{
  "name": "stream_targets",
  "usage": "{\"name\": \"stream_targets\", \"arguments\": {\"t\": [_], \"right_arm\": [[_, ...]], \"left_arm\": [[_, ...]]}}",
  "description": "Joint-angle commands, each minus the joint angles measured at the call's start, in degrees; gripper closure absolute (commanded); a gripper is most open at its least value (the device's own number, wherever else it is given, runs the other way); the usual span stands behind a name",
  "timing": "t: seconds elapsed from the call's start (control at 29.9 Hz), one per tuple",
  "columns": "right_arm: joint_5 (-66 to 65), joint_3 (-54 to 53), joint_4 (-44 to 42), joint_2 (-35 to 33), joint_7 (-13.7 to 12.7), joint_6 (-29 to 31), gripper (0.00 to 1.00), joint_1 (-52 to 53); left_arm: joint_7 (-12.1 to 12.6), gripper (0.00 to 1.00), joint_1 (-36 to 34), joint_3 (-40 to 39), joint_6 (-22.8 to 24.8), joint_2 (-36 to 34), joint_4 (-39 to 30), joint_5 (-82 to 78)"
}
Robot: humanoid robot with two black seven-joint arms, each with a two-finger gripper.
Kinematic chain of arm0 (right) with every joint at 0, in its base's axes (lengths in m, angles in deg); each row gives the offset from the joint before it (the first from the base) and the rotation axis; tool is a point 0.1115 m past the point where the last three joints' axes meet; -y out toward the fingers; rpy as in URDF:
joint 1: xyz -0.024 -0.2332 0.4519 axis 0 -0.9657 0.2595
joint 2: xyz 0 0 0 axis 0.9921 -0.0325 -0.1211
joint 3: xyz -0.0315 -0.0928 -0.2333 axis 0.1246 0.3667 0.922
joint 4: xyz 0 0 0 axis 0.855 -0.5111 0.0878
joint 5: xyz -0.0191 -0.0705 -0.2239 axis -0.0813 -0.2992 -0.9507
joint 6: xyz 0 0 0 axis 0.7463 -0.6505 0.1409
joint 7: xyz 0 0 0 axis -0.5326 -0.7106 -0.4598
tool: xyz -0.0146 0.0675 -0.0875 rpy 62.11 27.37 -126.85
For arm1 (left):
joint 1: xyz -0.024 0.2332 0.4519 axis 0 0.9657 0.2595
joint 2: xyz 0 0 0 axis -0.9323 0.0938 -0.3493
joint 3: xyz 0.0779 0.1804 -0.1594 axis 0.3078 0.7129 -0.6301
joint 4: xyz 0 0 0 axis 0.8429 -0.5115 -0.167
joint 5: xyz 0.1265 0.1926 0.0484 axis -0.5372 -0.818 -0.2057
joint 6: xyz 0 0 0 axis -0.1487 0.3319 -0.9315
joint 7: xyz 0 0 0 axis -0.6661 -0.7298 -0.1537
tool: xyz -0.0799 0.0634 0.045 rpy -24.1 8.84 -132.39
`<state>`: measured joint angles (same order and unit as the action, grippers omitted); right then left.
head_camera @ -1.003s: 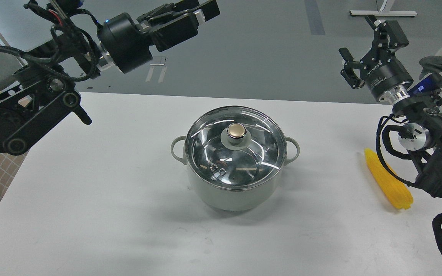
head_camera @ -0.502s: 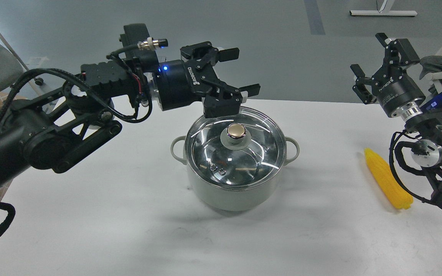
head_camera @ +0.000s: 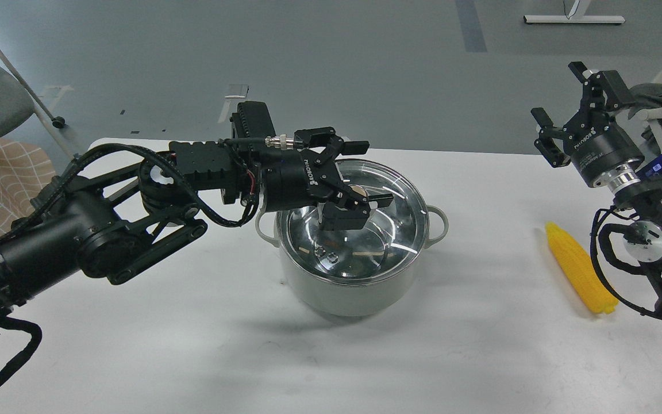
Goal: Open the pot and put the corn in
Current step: 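Lower the left gripper and grasp the brass knob of the glass lid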
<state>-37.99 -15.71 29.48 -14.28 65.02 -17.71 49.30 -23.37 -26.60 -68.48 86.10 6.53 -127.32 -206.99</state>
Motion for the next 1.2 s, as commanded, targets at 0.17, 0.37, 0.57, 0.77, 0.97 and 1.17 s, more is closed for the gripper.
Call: {"name": "stream_targets", "arguments": {"t": [0.17,0.37,0.57,0.77,0.97,1.17], "right_arm": [[-0.02,0.01,0.09,0.05,0.00,0.03,0.00,-0.17],[-0.02,0.01,0.09,0.13,0.00,0.03,0.00,-0.35],[0.06,-0.08,0.00,0.22,0.00,-0.06,0.00,-0.44],[-0.02,-0.08,0.09,0.57,0.00,-0.32,0.00,-0.44],[-0.02,-0.08,0.00,0.57,0.00,-0.32,0.00,-0.61],[-0.02,-0.08,0.00,0.57,0.00,-0.41,0.00,-0.70]], "left_arm": [[-0.02,0.01,2.62,0.06,-1.41,0.00,2.43,0.01],[-0.02,0.01,3.06,0.24,-1.86,-0.08,3.31,0.01],[-0.02,0.01,4.38,0.15,-1.95,0.18,3.31,0.01],[-0.02,0.02,5.52,0.06,-1.95,0.18,4.10,0.01],[-0.02,0.05,6.05,0.15,-2.39,0.09,4.19,0.01],[-0.02,0.17,6.05,0.15,-2.39,0.09,4.28,0.01]]}}
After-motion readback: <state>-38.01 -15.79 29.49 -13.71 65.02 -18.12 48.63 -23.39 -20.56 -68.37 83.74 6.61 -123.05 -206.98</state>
